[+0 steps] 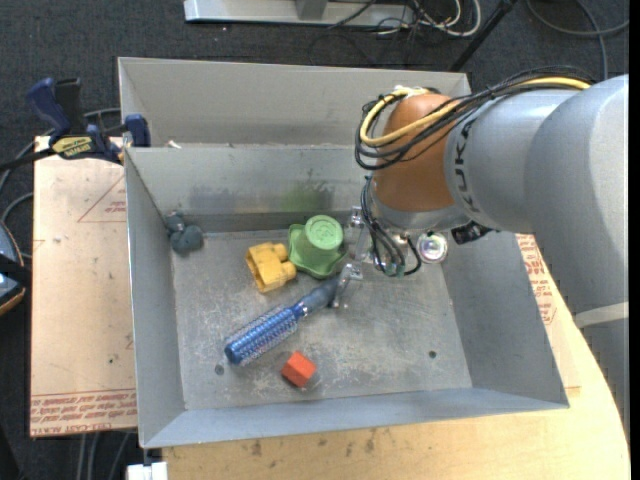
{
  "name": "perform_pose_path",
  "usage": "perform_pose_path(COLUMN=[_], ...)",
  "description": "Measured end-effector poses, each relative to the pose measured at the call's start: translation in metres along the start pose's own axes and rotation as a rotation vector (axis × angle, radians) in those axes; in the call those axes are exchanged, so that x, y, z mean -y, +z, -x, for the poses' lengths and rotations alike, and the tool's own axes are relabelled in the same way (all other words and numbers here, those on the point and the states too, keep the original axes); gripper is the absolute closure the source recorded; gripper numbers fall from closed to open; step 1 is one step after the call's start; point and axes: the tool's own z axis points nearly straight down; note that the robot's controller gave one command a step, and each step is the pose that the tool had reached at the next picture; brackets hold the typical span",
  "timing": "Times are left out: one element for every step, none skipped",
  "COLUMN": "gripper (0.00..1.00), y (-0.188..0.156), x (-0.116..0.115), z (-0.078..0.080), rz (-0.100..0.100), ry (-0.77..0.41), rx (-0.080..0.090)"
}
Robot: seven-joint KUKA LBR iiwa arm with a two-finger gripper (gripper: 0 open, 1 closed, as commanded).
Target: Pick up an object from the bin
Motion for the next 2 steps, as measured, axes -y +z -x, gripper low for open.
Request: perform_pose_path(gripper=[1.00,1.00], y=[-0.001,-0.136], x=[-0.003,0.041], z=[0.003,0.046], rz=[0.007,0.003], ry=[-0.001,-0.157], rx=[0.015,-0.002])
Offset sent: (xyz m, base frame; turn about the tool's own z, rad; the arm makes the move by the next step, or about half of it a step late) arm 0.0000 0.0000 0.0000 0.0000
